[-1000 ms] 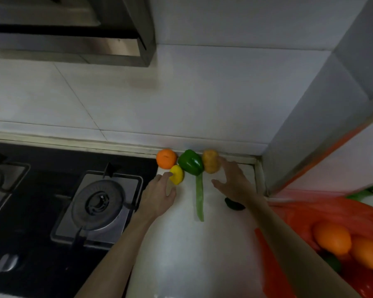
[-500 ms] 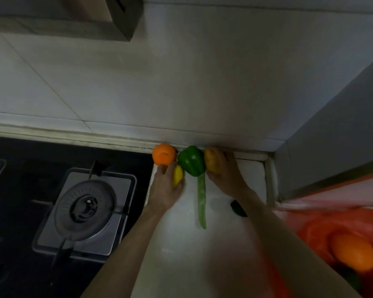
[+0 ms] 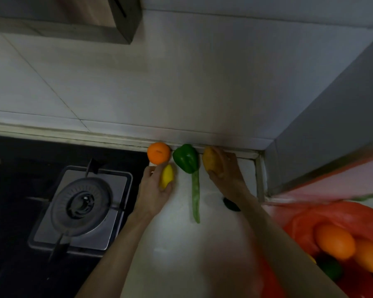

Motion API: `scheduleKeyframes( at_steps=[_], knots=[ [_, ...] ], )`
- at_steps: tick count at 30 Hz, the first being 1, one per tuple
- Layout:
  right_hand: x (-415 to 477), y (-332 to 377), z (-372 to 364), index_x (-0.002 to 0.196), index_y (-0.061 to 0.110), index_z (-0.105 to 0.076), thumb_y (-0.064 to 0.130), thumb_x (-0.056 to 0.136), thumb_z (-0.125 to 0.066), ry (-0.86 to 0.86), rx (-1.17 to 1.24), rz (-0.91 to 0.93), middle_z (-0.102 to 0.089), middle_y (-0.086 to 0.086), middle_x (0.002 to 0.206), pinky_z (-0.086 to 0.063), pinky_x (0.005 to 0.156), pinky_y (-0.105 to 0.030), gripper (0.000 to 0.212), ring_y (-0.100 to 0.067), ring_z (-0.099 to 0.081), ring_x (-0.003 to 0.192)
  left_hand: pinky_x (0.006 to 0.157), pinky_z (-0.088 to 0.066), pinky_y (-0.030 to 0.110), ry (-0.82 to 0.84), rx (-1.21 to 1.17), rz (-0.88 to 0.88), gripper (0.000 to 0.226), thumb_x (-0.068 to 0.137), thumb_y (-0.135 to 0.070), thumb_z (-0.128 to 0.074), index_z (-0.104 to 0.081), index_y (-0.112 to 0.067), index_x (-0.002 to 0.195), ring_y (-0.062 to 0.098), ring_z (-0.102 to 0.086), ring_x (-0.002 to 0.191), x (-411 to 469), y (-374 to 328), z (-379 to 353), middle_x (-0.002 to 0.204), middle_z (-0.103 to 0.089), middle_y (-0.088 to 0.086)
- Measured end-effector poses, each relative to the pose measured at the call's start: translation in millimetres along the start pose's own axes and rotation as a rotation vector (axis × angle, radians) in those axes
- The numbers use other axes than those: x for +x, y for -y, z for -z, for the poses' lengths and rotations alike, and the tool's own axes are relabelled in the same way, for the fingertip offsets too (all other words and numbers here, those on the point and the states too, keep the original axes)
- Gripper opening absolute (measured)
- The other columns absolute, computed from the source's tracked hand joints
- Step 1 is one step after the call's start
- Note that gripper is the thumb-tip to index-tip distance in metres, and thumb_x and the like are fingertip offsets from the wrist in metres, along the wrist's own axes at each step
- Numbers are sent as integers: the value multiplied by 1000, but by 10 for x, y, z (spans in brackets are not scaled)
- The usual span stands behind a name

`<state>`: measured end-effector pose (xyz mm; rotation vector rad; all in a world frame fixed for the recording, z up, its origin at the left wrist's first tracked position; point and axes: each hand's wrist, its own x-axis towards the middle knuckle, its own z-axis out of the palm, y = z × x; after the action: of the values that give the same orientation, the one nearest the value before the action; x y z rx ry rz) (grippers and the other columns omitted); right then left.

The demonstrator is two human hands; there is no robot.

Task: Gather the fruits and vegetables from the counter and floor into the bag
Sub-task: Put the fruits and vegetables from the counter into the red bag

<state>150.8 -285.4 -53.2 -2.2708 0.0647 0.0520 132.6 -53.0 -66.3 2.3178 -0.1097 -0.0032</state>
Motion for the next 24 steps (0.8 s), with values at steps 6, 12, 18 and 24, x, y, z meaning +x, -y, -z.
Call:
scheduleKeyframes(
  at_steps=[6,12,18,24],
  knots=[
    [-516,118,225,142,29,-37,26,80,-69,-85,2,174,-43,-13,130,-39,82,-26,69,-13,-45,102,78,-46,28,-43,3,-65,56,82,-17,-70,-48,-19,134,17,-51,96,-317,-307,131,116,-44,3],
    [-1137,95,444,141,34,-38,21,79,-74,-161,-2,199,-44,-2,125,-52,80,-29,73,-19,-54,100,79,-49,27,-46,-13,-155,55,82,-18,-70,-49,-23,133,11,-50,96,-762,-657,194,119,-46,4],
    [-1712,40,773,140,38,-37,25,79,-73,-213,61,238,-43,-2,127,-51,80,-31,72,-15,-49,105,81,-52,26,7,-48,-223,57,82,-19,-70,-47,-25,134,6,-49,99,-1183,-1002,151,118,-46,-1],
    [-2242,-93,1280,143,31,-36,18,81,-73,-300,32,217,-43,-3,128,-47,78,-16,73,-10,-46,106,83,-53,28,63,-91,-280,56,83,-20,-70,-48,-31,132,-1,-48,100,-1539,-1432,-144,118,-46,-6]
  ],
)
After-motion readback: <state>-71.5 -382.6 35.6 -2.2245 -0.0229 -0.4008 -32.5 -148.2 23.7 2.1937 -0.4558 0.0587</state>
